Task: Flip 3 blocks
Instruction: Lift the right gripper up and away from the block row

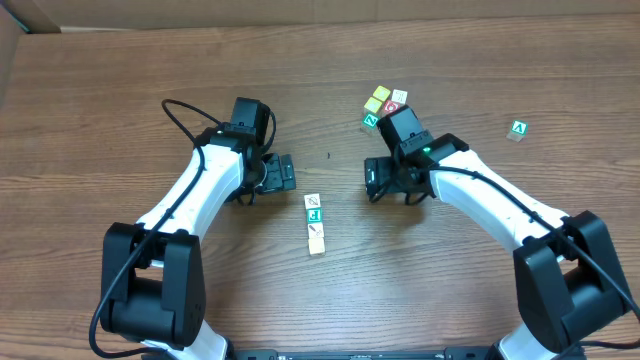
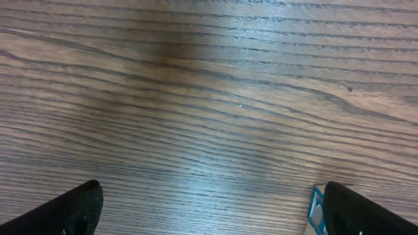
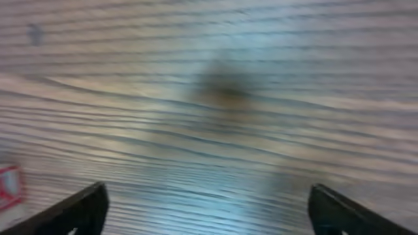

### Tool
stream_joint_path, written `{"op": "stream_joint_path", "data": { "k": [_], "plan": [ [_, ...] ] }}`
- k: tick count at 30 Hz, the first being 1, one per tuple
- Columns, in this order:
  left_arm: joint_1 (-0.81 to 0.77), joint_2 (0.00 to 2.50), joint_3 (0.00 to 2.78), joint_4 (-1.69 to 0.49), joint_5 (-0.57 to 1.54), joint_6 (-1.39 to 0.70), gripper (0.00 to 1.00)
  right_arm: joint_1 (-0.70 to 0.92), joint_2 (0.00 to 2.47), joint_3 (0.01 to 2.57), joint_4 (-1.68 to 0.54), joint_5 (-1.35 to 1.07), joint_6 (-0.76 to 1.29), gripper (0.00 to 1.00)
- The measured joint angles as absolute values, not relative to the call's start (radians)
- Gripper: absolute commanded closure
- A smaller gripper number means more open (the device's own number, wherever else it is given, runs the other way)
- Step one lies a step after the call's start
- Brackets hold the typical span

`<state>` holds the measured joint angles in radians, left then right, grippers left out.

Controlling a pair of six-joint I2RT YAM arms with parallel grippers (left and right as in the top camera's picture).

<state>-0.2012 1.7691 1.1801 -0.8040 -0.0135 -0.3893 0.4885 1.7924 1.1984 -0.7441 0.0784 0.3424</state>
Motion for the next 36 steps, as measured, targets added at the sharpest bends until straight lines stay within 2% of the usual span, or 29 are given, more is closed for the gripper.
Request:
{"op": "stream_joint_path", "data": {
  "k": [36],
  "plan": [
    [-0.201, 1.769, 1.180, -0.804, -0.020, -0.389, 0.00, 0.488, 1.792, 1.198, -0.747, 0.138, 0.313, 0.00]
  ]
}}
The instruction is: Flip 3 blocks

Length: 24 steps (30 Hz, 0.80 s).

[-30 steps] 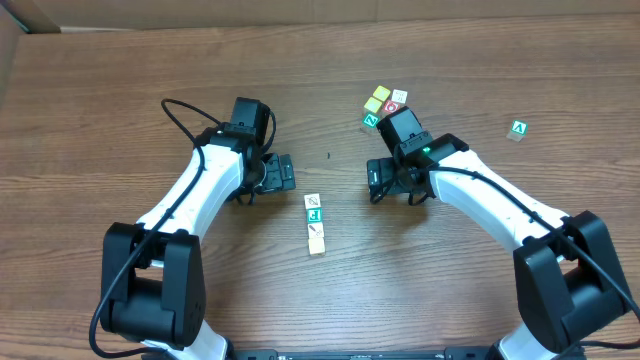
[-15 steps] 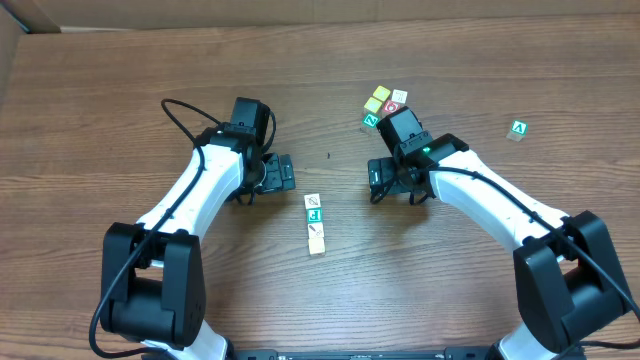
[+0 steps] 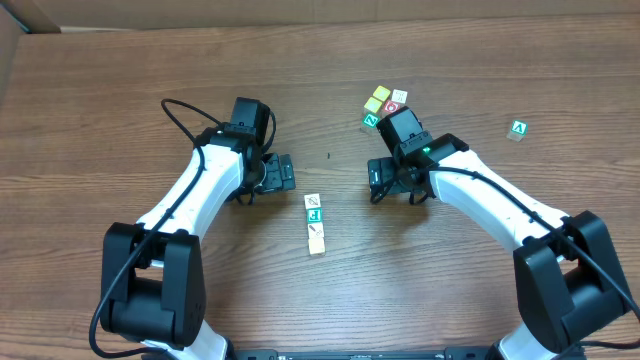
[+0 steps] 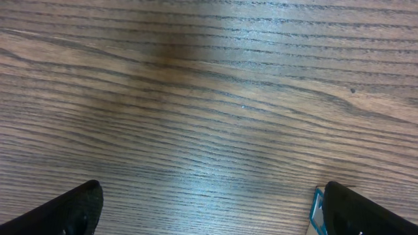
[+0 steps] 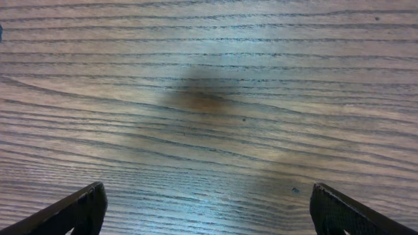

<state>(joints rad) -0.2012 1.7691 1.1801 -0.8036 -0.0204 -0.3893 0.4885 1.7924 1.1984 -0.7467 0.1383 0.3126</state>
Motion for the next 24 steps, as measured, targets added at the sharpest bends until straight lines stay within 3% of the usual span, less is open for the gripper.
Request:
{"op": "stream_joint_path", "data": {
  "k": [9, 24],
  "plan": [
    [-0.201, 1.769, 1.180, -0.804, -0.020, -0.389, 0.00, 0.489, 1.658, 1.198, -0.749, 0.139, 0.313, 0.00],
    [-0.201, 1.769, 1.180, -0.804, -0.020, -0.389, 0.00, 0.465, 1.084, 1.198, -0.749, 0.141, 0.313, 0.00]
  ]
}}
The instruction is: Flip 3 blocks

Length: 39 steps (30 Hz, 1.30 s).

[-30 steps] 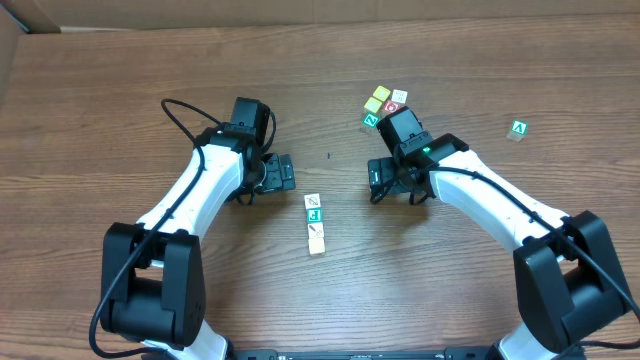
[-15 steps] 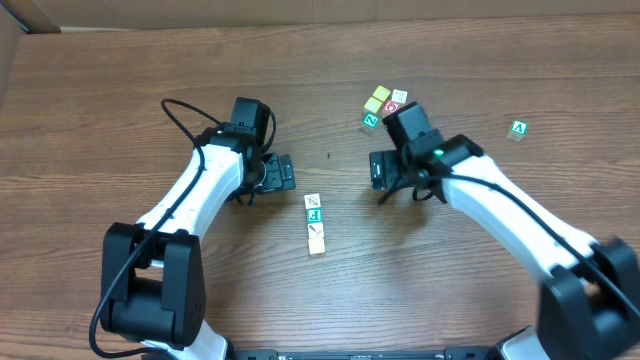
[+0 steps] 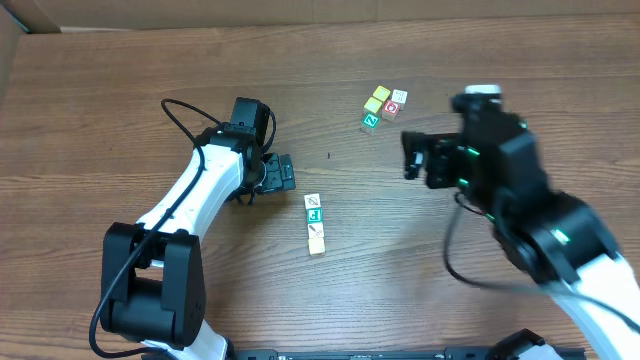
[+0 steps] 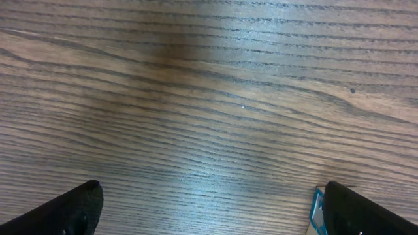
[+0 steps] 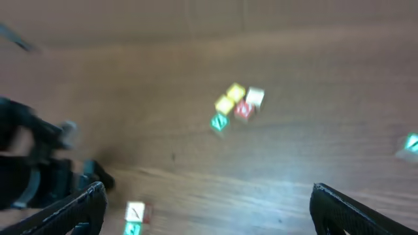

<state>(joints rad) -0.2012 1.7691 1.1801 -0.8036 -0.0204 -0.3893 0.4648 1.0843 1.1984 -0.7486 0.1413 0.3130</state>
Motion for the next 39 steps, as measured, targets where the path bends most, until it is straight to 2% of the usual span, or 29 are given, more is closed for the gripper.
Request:
{"op": "stream_joint_path", "data": {
  "k": [12, 20, 28, 33, 39],
  "plan": [
    [-0.201, 1.769, 1.180, -0.804, -0.020, -0.389, 0.00, 0.191, 0.721, 1.198, -0.765, 0.147, 0.313, 0.00],
    [-0.201, 1.769, 1.180, -0.804, -0.020, -0.389, 0.00, 0.157, 0.545, 1.198, -0.892, 0.148, 0.313, 0.00],
    [-0.201, 1.769, 1.180, -0.804, -0.020, -0.389, 0.00, 0.156, 0.403, 1.177, -0.901, 0.184, 0.313, 0.00],
    [-0.201, 1.769, 1.180, -0.804, -0.021, -0.389, 0.00, 0.129, 0.279, 1.073, -0.850, 0.187, 0.313, 0.00],
    [-0.201, 1.769, 1.180, -0.804, -0.021, -0.389, 0.00, 0.081, 0.148, 0.823, -0.712, 0.162, 0.314, 0.00]
  ]
}}
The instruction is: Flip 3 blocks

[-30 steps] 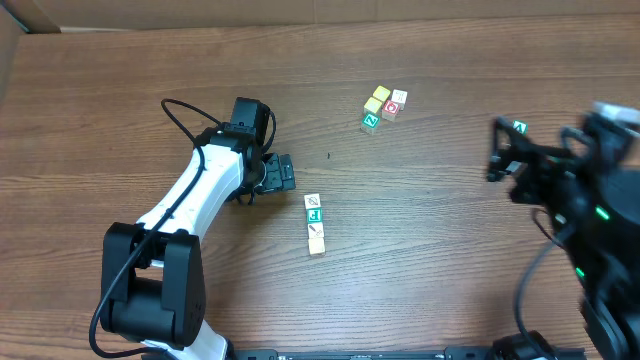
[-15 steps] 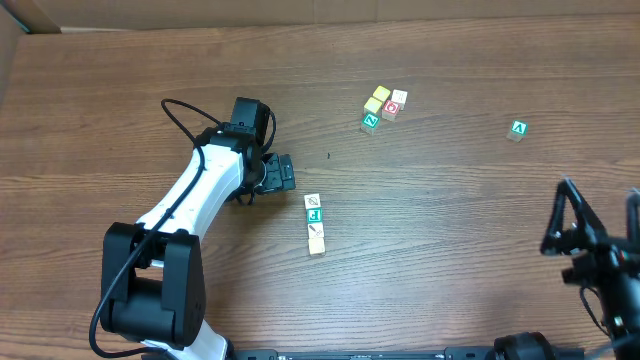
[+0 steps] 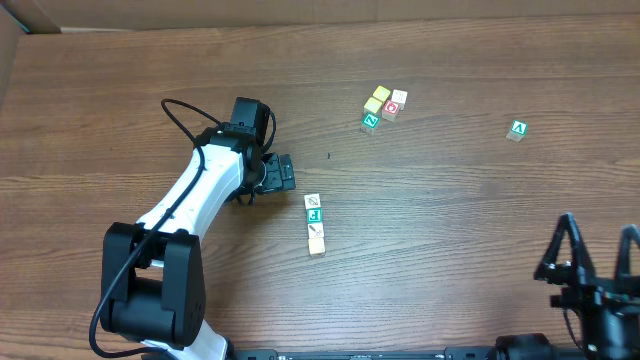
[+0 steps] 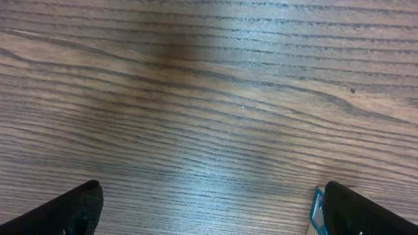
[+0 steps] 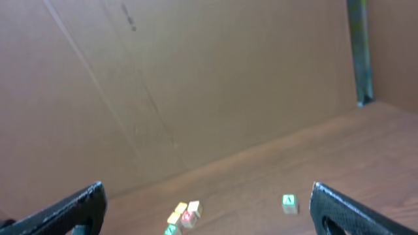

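Three small wooden blocks lie in a row [image 3: 314, 220] at the table's middle: a red-marked one, a green one and a plain one. My left gripper [image 3: 281, 172] rests low just left of them, open and empty. In the left wrist view the left gripper [image 4: 212, 193] spans bare wood, and a blue-edged block [image 4: 317, 212] shows beside its right finger. My right gripper [image 3: 598, 230] is at the front right edge, open and empty. In the right wrist view the right gripper [image 5: 208, 190] faces the back wall from high up.
A cluster of several blocks [image 3: 383, 105] sits at the back centre and appears as the block cluster [image 5: 183, 215] in the right wrist view. A lone green block [image 3: 517, 129] lies far right, also seen as the green block [image 5: 289, 203]. A cardboard wall [image 5: 196, 85] stands behind.
My right arm was raised over the right half of the table; now it is back at the front right edge, its camera facing the back wall. The left arm and blocks are unchanged.
My right gripper was open and low over bare wood just below the block cluster at the two oldest moments. Then it was lifted above the table, and now it sits at the front right edge. My left gripper stayed open beside the row of three blocks throughout.
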### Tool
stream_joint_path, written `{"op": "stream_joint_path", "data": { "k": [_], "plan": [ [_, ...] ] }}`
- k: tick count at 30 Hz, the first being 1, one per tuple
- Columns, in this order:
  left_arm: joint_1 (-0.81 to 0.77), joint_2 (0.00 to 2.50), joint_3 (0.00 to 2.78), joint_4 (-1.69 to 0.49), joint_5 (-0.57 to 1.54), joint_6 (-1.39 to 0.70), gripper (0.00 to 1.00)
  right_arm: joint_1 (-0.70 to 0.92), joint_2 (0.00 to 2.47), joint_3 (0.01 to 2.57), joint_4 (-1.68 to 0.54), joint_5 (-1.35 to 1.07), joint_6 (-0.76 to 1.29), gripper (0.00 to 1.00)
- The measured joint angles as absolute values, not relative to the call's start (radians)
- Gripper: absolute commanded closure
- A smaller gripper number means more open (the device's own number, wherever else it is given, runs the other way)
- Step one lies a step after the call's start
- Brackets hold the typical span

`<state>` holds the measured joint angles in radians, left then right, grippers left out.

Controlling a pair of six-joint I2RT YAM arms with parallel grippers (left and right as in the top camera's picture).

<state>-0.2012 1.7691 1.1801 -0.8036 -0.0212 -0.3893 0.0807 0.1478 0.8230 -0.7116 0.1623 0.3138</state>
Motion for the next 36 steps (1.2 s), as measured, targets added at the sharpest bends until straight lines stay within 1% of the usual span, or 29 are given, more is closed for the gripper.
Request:
{"op": "stream_joint_path", "data": {
  "k": [3, 5, 7, 9, 14, 20, 25, 31, 36],
  "plan": [
    [-0.201, 1.769, 1.180, -0.803, -0.023, -0.389, 0.00, 0.069, 0.086, 0.689, -0.581, 0.138, 0.315, 0.00],
    [-0.201, 1.769, 1.180, -0.803, -0.024, -0.389, 0.00, 0.061, 0.053, 0.603, -0.447, 0.118, 0.314, 0.00],
    [-0.201, 1.769, 1.180, -0.803, -0.024, -0.389, 0.00, 0.050, 0.027, 0.513, -0.291, 0.095, 0.314, 0.00],
    [-0.201, 1.769, 1.180, -0.803, -0.024, -0.389, 0.00, 0.037, 0.017, 0.411, -0.086, 0.067, 0.314, 0.00],
    [-0.201, 1.769, 1.180, -0.803, -0.024, -0.389, 0.00, 0.027, 0.014, 0.271, 0.122, 0.030, 0.315, 0.00],
    [-0.201, 1.769, 1.180, -0.803, -0.024, -0.389, 0.00, 0.027, 0.013, 0.134, 0.142, 0.014, 0.315, 0.00],
    [-0.201, 1.769, 1.180, -0.803, -0.024, -0.389, 0.00, 0.027, 0.013, 0.080, 0.147, 0.008, 0.315, 0.00],
    [-0.201, 1.769, 1.180, -0.803, -0.024, -0.389, 0.00, 0.027, 0.013, 0.026, 0.259, 0.007, 0.315, 0.00],
    [-0.201, 1.769, 1.180, -0.803, -0.024, -0.389, 0.00, 0.027, 0.012, 0.021, 0.165, -0.001, 0.313, 0.00]
  ]
}}
